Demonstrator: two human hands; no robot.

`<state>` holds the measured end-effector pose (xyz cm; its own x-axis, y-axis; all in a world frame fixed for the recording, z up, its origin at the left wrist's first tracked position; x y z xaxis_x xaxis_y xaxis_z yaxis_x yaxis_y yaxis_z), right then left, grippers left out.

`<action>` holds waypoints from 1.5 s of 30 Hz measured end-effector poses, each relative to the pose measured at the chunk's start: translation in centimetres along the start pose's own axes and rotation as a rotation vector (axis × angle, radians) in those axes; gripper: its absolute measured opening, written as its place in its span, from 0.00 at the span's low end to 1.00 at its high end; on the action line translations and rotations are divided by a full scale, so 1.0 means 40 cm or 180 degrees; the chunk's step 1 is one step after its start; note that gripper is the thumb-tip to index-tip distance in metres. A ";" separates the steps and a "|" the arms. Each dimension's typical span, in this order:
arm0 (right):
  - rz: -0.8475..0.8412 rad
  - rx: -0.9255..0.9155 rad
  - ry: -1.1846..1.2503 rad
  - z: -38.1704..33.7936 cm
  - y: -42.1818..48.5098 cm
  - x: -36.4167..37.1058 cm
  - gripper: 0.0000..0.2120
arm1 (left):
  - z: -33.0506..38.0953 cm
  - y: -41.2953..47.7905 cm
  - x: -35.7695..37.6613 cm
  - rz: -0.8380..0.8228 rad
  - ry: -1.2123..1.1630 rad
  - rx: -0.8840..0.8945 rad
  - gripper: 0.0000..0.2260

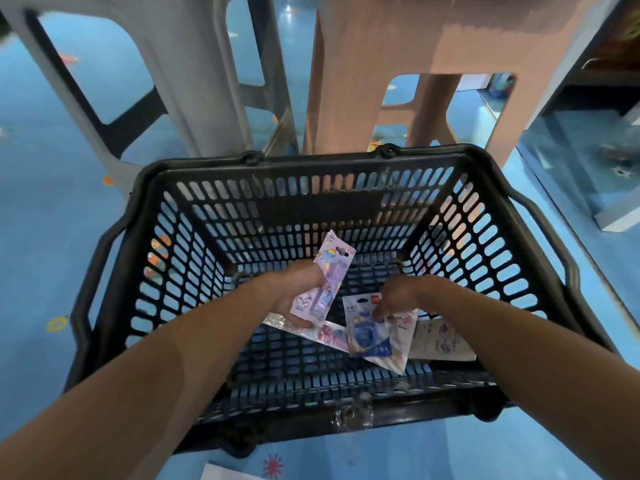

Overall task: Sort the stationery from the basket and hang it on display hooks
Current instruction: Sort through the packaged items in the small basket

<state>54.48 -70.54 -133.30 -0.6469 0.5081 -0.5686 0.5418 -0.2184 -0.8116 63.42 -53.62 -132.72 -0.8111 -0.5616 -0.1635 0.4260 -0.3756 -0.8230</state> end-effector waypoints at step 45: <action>0.1861 0.0693 0.1857 0.096 -0.175 -0.180 0.14 | 0.018 -0.058 -0.005 -0.0150 0.2077 0.0749 0.24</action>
<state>53.30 -75.89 -124.05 0.1168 0.5985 -0.7926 0.5487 -0.7040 -0.4508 62.87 -53.17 -130.39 -0.8747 -0.0104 -0.4846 0.4001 -0.5799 -0.7096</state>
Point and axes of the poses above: each hand's wrist, its own y-axis towards the middle knuckle, its own x-axis out of the palm, z = x × y, the point moved 8 cm from there along y, towards the middle knuckle, and after that the axes turned 1 degree about y, right-handed, at the moved point
